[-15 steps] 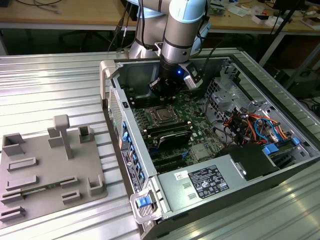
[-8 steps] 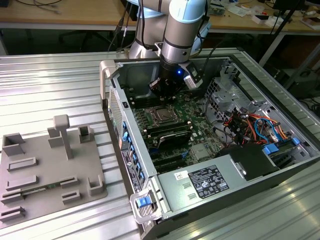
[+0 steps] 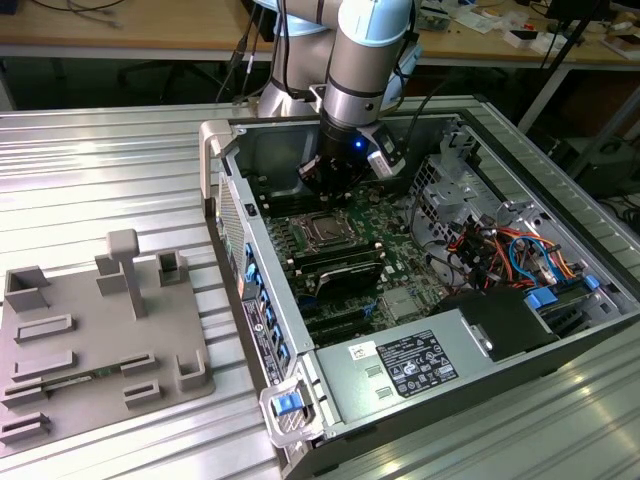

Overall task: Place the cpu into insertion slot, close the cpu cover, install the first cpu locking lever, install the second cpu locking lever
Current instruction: 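Install the first cpu locking lever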

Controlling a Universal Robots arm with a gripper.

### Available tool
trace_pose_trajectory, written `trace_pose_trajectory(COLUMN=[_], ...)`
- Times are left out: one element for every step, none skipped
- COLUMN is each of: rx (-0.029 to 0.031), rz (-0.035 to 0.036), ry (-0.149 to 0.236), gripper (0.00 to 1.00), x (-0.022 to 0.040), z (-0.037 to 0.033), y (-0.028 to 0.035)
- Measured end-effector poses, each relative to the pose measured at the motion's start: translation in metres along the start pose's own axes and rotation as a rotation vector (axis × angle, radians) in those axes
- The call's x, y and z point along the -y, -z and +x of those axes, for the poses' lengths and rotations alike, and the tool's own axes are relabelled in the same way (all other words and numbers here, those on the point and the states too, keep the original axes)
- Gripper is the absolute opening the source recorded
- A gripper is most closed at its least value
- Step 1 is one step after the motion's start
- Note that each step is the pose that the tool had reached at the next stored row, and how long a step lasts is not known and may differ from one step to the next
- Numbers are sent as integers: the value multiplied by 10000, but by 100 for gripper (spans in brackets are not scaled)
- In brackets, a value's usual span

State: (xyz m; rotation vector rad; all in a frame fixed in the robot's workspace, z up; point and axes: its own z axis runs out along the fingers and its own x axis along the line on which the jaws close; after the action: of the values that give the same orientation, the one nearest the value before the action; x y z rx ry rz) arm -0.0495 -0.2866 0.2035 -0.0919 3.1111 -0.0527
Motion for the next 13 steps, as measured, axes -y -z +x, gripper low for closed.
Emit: trace_pose_trajectory(rx=[0, 1, 3, 3, 4, 3, 3, 2, 1, 2, 2, 1, 1], rz=[0, -2, -3, -4, -4, -2, -2, -3, -2, -3, -4, 1, 4], ry=[0, 0, 0, -1, -1, -1, 0, -1, -1, 0, -1, 0, 1], gripper=[11, 11, 11, 11, 11, 11, 11, 11, 11, 11, 11, 11, 11], x=[0, 0, 0, -1, -1, 0, 0, 0, 1, 1, 1, 1, 2], z=[0, 0, 0, -1, -1, -1, -1, -1, -1, -1, -1, -1, -1], y=[0, 0, 1, 4, 9, 13, 18, 25, 35, 35, 36, 36, 36])
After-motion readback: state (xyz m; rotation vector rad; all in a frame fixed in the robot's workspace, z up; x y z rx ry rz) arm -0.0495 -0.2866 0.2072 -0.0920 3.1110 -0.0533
